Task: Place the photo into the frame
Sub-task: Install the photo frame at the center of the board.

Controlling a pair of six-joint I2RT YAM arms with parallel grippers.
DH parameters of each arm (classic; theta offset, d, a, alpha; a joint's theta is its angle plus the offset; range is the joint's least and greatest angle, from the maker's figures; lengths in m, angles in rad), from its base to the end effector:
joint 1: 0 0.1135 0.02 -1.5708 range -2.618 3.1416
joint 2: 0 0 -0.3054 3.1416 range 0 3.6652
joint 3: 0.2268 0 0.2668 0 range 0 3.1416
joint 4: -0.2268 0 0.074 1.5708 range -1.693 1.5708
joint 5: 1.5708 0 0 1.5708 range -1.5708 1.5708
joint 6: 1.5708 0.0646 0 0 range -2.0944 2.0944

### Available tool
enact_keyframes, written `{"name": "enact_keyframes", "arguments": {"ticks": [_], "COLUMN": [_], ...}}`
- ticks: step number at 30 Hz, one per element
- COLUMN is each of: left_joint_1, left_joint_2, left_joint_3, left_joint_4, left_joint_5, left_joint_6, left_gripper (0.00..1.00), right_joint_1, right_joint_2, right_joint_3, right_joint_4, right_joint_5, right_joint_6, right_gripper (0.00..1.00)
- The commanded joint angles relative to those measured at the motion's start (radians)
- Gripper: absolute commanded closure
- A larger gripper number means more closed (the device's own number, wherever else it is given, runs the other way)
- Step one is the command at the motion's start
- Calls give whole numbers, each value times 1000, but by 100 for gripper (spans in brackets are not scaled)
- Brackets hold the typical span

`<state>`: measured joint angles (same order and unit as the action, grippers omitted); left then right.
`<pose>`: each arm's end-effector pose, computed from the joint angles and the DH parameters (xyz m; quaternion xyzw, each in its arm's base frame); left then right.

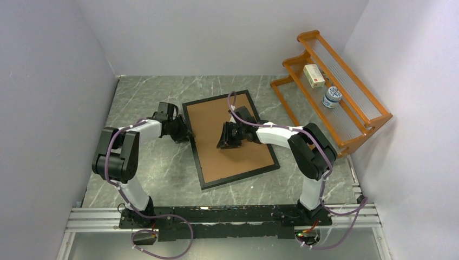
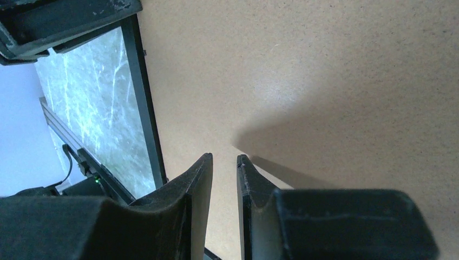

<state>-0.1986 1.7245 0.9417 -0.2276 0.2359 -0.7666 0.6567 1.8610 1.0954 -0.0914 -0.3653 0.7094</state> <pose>0.3559 -0.0870 0.1586 -0.2362 0.9252 -0.2276 0.1908 0.3220 0.2773 0.1677 -0.0392 0.9228 0.3488 0.1591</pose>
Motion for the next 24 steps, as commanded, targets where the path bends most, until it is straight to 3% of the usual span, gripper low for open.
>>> {"name": "enact_keyframes", "arguments": {"ticks": [1,7,13,24], "left_joint_1": [-1,-2,-31,-36], "left_joint_2": [50,-20,-65,-146], "left_joint_3": [-42,-144,-268,-492], "left_joint_4": [46,115,210,416], "left_joint_5": [12,76,177,219], "left_joint_6": [20,15,-5,-142], "left_gripper": [60,75,78,81], "right_joint_1": [-1,17,47,78], "right_joint_2": [-58,-37,5,202], "right_joint_3": [-1,49,100,233], "right_joint_4": [-3,-11,97,385], "right_joint_5": [0,-8,-40,-59], "right_joint_6": [-28,-45,22,134], "right_gripper": [73,73,73,77]}}
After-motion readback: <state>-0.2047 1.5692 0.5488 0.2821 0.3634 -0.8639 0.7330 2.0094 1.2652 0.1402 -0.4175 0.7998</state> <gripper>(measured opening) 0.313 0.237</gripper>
